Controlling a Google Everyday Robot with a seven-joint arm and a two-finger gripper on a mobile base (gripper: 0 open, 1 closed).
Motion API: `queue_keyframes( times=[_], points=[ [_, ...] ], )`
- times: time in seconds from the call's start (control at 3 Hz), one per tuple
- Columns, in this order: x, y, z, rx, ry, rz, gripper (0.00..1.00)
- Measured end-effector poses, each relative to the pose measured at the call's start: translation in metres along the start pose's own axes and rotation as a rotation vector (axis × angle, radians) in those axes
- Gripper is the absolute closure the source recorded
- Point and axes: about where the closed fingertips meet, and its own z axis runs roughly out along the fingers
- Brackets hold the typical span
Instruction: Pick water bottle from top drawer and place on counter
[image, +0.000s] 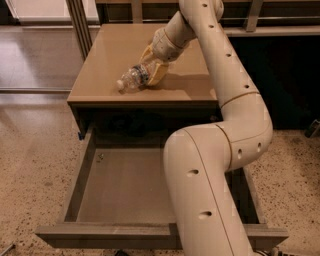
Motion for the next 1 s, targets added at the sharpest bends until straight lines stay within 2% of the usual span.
queue_keyframes(
  times=[0.33,0.67,1.0],
  points=[
    [-0.0002,-0.0001,-0.0001,0.0,0.0,0.0,0.11],
    [-0.0002,-0.0002,-0.0001,0.0,0.0,0.0,0.0],
    [-0.0002,-0.0002,-0.0001,0.0,0.0,0.0,0.0]
  ],
)
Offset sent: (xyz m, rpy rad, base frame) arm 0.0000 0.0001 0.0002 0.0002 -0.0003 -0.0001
